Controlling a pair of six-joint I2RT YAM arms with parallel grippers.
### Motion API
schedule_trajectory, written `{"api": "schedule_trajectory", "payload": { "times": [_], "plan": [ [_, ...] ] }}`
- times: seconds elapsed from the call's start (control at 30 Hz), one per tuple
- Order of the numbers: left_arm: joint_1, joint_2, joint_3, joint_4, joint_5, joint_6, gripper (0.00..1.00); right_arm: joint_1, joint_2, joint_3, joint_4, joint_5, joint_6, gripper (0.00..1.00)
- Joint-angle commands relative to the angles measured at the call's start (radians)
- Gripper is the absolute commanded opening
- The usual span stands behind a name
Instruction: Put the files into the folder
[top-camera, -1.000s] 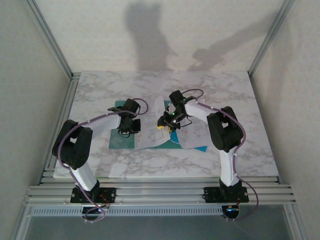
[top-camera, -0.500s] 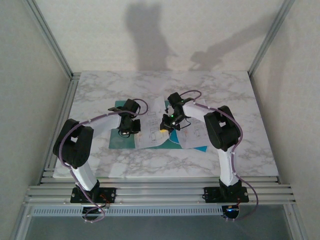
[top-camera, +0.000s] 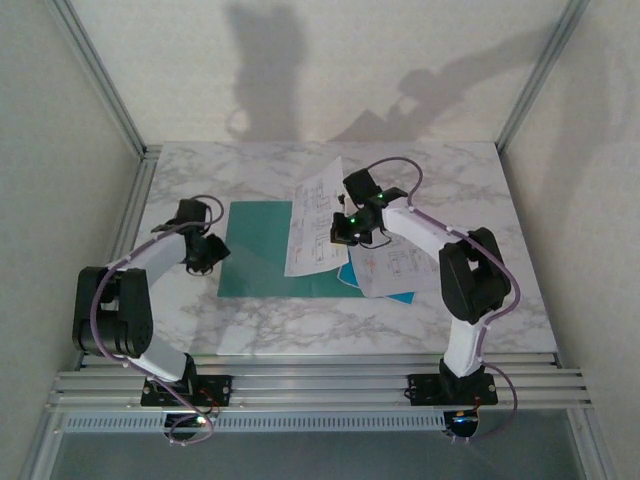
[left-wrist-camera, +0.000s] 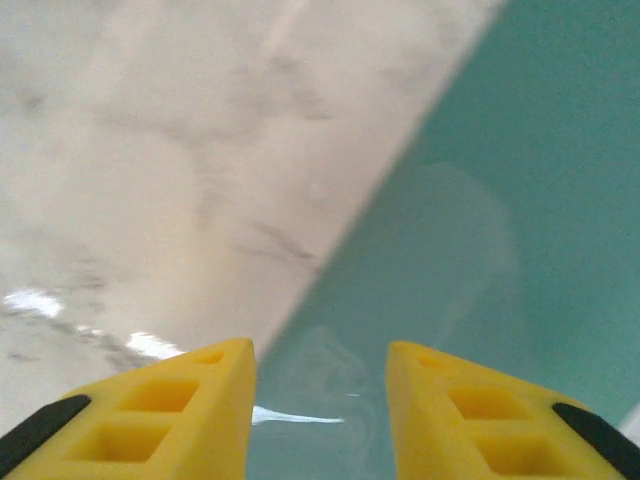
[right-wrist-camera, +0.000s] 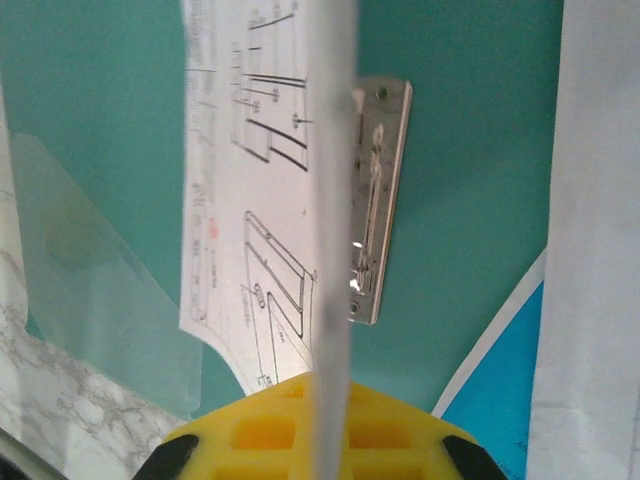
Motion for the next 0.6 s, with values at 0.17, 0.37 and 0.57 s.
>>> {"api": "schedule_trajectory", "payload": {
  "times": [0.17, 0.37, 0.57],
  "plan": [
    [0.059, 0.008, -0.099, 0.064, 0.133, -0.022, 0.22, 0.014, -0.046, -0.048, 0.145, 0.065, -0.14, 0.0],
    [0.058, 0.001, -0.13, 0.078, 0.134, -0.023, 0.12, 0.026, -0.067, -0.075, 0.263, 0.03, -0.194, 0.0],
    [0.057, -0.003, -0.133, 0.081, 0.145, -0.024, 0.08, 0.068, -0.076, -0.078, 0.266, 0.039, -0.276, 0.0]
  ]
}}
